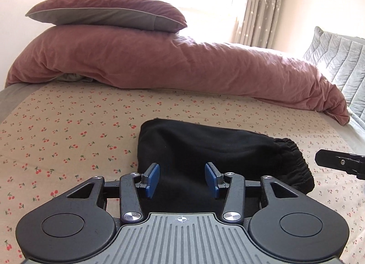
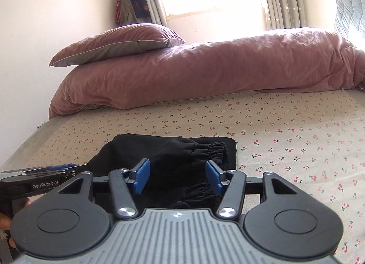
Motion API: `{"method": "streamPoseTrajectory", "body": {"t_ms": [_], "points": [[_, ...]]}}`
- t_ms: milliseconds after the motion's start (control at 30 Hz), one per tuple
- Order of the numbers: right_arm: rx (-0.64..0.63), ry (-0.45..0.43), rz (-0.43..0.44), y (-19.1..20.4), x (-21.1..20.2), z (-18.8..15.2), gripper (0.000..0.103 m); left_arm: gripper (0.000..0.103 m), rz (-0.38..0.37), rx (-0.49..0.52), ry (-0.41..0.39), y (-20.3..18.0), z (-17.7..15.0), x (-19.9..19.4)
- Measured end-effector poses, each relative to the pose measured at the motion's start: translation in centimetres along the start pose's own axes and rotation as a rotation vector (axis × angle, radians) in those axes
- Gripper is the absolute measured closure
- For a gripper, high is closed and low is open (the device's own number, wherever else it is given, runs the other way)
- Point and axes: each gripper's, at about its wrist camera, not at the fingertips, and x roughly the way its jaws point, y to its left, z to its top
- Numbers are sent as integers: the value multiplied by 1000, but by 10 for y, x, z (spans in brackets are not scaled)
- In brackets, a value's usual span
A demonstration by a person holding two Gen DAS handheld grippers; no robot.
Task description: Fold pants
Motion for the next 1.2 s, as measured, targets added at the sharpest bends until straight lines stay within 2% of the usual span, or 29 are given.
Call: {"method": "streamPoseTrajectory", "body": {"t_ms": [100, 167, 200, 367, 433, 533, 667, 767, 900, 1200], "points": [[14, 37, -31, 9, -10, -8, 53, 54, 35, -13, 34, 2, 0, -11], [-14, 48, -49, 16, -17, -13, 53, 37, 14, -45, 56, 3, 1, -24], [-34, 42, -54, 21, -21, -16, 52, 34, 0, -53, 51, 2, 2, -33], [-48, 5, -107, 39, -40, -33, 46, 12, 44, -9, -59, -18, -6, -85], [-74, -23, -118, 49, -52, -44, 43, 12, 79, 25, -90, -22, -23, -95], [-89, -58, -108, 58, -68, -58, 41, 12, 113, 30, -75, -24, -48, -96], [-64, -76, -134, 59, -83, -79, 38, 12, 93, 10, -80, -26, -69, -111], [-87, -78, -165, 63, -91, -94, 36, 11, 103, 37, -101, -31, -81, -122], [-73, -71, -156, 63, -97, -104, 31, 11, 110, 62, -107, -34, -93, -124], [-91, -50, -202, 66, -90, -109, 19, 10, 109, 61, -50, -31, -99, -108]]}}
